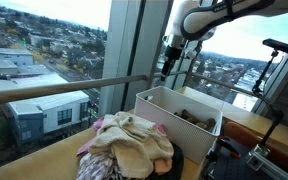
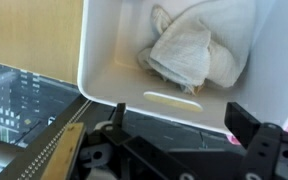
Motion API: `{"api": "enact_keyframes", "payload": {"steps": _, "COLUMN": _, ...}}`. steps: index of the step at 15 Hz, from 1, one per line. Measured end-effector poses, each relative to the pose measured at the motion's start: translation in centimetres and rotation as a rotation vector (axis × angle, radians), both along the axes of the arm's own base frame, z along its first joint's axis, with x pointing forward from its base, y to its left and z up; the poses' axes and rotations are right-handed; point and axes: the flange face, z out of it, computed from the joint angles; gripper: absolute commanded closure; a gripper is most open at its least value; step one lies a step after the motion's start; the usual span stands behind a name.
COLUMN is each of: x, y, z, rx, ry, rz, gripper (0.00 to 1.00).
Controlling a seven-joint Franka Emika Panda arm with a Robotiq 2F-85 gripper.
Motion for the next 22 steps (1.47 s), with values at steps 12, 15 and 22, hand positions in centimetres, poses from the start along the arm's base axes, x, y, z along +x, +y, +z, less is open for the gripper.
{"api": "enact_keyframes", "payload": {"steps": 12, "x": -5.4, "y": 4.4, "z": -14.8, "rx": -0.064, "ry": -0.128, "rz": -0.087, "gripper": 0.00}}
{"api": "enact_keyframes", "payload": {"steps": 15, "x": -5.2, "y": 3.3, "z": -15.8, "rx": -0.069, "ry": -0.138, "rz": -0.103, "gripper": 0.00}}
{"api": "enact_keyframes", "payload": {"steps": 22, "x": -1.5, "y": 0.1, "z": -20.3, "rx": -0.055, "ry": -0.113, "rz": -0.194, "gripper": 0.00}}
